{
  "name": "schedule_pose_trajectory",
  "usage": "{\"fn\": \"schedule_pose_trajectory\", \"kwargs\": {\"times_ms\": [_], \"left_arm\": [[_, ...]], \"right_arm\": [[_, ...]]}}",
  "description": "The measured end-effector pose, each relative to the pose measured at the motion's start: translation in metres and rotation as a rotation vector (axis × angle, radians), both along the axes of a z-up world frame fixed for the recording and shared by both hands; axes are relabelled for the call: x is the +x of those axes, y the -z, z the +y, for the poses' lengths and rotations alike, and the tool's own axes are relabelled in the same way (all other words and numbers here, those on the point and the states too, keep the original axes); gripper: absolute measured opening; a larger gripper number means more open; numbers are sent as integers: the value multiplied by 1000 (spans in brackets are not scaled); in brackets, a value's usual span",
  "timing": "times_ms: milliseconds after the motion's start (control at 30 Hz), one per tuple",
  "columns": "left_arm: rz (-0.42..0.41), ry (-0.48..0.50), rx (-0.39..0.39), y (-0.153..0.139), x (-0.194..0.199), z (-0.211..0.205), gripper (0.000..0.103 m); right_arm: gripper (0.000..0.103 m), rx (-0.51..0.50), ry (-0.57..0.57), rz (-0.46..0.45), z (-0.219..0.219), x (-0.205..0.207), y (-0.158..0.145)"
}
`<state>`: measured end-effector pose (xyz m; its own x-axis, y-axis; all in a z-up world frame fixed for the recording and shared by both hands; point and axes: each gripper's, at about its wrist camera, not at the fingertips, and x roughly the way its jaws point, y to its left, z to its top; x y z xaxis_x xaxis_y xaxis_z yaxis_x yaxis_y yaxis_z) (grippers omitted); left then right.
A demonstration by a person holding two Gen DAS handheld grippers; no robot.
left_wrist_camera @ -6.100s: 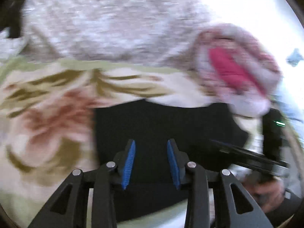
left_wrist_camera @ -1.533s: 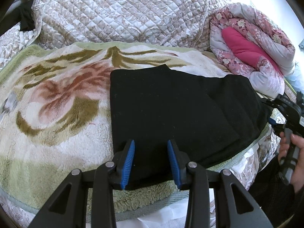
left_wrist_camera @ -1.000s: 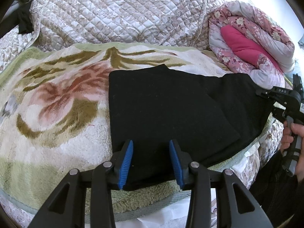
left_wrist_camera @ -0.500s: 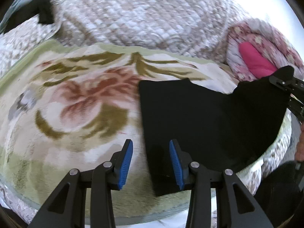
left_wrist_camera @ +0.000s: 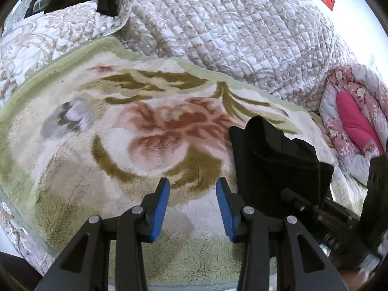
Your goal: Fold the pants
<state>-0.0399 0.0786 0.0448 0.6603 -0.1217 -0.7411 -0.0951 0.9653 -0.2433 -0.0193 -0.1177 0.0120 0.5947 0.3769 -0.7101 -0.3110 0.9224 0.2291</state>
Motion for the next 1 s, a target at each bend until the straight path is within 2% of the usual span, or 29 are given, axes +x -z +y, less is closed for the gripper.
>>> {"fn": "schedule_pose_trajectory", "kwargs": {"times_ms": [133, 333, 400, 467, 500, 600, 733, 833, 933, 1000], "left_arm": [[-2, 12, -1, 0, 0, -3, 42], [1, 12, 5, 2, 0, -4, 42], [5, 13, 8, 3, 1, -5, 43], [9, 17, 10, 4, 2, -6, 43], [10, 17, 11, 5, 2, -6, 42], [8, 7, 11, 5, 1, -3, 42], [-5, -12, 3, 3, 0, 2, 43], [-6, -8, 3, 4, 1, 0, 43], [-8, 4, 9, 4, 1, -4, 43], [-14, 10, 11, 3, 0, -6, 43]], "right_arm": [[20, -29, -9, -31, 1, -5, -7], [21, -89, -61, -87, 11, -19, -1], [26, -117, -94, -101, 15, -21, 3], [45, -121, -129, -116, 18, -26, 0], [48, -119, -137, -114, 21, -27, -2], [49, -81, -170, -126, 22, -37, -11], [49, 62, -146, -187, -3, -50, -36], [49, 111, -109, -220, -16, -55, -44], [49, 107, -50, -189, -23, -52, -35], [48, 86, -49, -95, -20, -43, -17]]}}
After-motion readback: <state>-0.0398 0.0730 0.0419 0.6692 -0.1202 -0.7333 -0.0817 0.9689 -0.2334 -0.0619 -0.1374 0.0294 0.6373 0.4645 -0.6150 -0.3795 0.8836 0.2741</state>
